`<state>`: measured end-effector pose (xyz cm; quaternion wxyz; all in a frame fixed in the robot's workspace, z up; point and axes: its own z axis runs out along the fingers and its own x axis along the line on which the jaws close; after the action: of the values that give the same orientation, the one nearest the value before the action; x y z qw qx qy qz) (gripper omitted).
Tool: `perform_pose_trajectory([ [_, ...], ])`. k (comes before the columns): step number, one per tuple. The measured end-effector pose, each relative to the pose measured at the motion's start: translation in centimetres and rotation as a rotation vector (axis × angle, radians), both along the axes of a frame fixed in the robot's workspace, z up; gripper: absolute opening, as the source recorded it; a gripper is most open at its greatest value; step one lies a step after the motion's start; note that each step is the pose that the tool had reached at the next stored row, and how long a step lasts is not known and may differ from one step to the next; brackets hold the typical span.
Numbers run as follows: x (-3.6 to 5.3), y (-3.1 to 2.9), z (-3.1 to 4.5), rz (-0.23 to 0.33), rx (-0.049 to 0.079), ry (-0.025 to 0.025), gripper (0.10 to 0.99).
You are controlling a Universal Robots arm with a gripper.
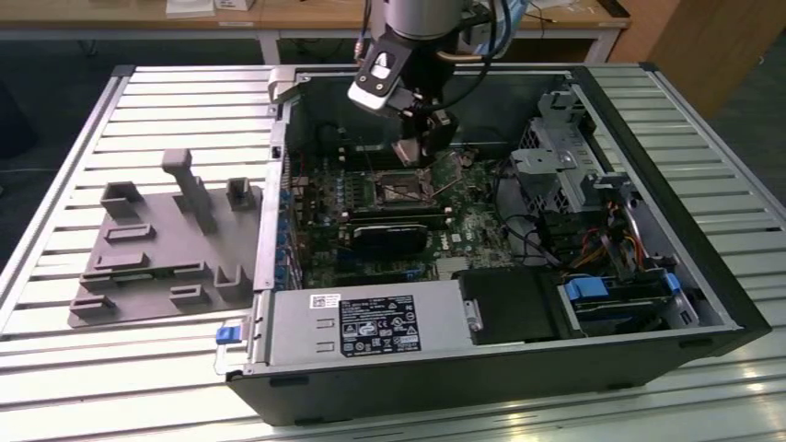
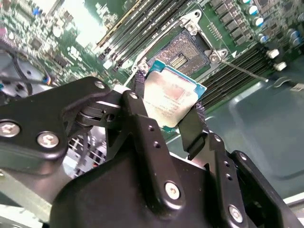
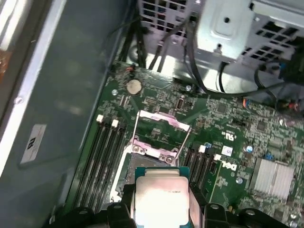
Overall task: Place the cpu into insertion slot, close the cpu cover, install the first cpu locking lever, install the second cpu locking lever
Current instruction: 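Place the cpu into insertion slot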
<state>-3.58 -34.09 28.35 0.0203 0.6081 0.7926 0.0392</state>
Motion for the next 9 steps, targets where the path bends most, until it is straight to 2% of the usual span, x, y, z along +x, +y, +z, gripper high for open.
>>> perform_pose_trajectory([
  [9, -0.06, 0.04, -0.81, -0.125, 0.0, 0.0, 0.533],
])
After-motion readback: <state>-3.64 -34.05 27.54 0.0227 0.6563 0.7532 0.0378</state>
